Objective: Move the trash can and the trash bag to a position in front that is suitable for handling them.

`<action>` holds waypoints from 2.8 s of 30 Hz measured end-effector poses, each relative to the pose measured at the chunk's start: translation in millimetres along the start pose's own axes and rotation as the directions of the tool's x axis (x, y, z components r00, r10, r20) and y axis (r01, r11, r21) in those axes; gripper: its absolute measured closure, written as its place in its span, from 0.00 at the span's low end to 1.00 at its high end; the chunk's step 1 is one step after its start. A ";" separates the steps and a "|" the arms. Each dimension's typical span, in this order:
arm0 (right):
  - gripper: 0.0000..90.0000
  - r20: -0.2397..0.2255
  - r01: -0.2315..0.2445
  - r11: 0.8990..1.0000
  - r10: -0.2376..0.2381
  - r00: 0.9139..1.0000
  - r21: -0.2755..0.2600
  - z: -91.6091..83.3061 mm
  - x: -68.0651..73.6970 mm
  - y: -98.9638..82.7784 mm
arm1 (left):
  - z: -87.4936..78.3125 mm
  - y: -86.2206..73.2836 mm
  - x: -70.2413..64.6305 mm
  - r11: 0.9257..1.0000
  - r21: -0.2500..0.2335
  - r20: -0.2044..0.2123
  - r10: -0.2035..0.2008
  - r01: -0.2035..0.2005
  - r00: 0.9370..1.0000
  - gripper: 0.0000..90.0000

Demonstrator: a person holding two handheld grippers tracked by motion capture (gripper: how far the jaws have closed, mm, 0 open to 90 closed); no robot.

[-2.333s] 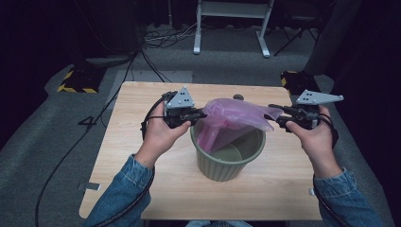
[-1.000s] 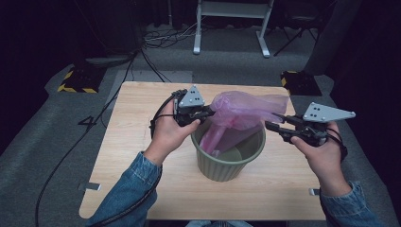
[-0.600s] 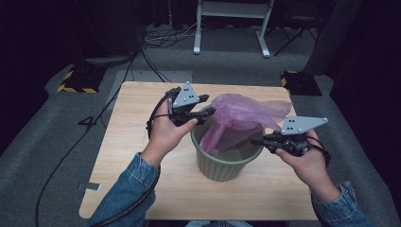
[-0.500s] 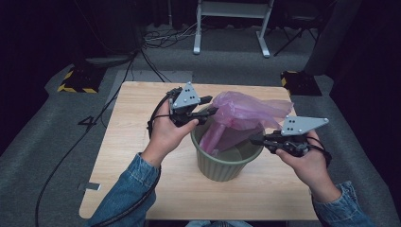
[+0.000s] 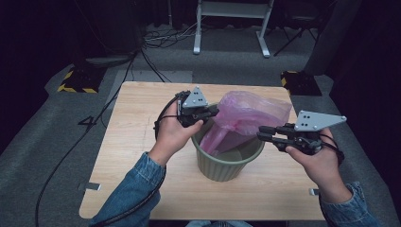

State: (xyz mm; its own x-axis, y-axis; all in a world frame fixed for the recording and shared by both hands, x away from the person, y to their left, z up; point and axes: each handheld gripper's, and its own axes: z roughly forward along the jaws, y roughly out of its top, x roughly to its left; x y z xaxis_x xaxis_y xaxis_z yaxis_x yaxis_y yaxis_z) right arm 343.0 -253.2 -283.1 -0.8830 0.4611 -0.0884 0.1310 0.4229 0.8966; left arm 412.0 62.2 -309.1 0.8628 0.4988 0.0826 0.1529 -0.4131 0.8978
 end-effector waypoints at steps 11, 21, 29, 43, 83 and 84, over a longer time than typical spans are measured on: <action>0.83 0.017 0.009 1.000 -0.009 1.000 -0.027 12.0 -10.4 39.4 | 8.4 -8.6 -7.8 1.000 0.028 0.043 0.009 -0.010 0.999 1.00; 0.72 0.000 0.009 0.998 -0.009 1.000 -0.062 40.7 -10.6 64.4 | 8.1 -9.5 -12.6 0.999 0.030 0.048 0.038 -0.039 0.998 1.00; 0.63 0.016 -0.056 0.997 0.055 0.998 0.046 68.7 -23.9 69.2 | 16.5 -13.9 -18.4 0.999 0.030 0.068 0.039 -0.041 0.997 0.99; 1.00 -0.058 -0.070 0.994 0.075 0.995 0.078 78.7 -17.1 62.6 | 9.0 0.0 -33.7 0.995 -0.084 0.112 0.068 -0.059 0.991 0.47; 1.00 0.105 -0.215 0.972 0.205 0.973 0.093 12.8 -68.5 21.5 | -63.9 -31.1 19.2 0.996 -0.074 -0.091 -0.046 0.040 0.995 0.99; 1.00 0.110 -0.224 0.970 0.213 0.971 0.095 8.9 -70.2 17.5 | -66.9 -32.7 21.0 0.996 -0.072 -0.097 -0.052 0.045 0.994 0.99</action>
State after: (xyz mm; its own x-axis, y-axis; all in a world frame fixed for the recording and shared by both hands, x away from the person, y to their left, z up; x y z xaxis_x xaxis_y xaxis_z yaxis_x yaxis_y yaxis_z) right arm 411.3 -271.2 -265.1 -0.7795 0.6238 0.0578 0.3680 0.3813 0.8480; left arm 392.9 137.2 -307.7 0.8025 0.5916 0.0774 0.1566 -0.3340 0.9295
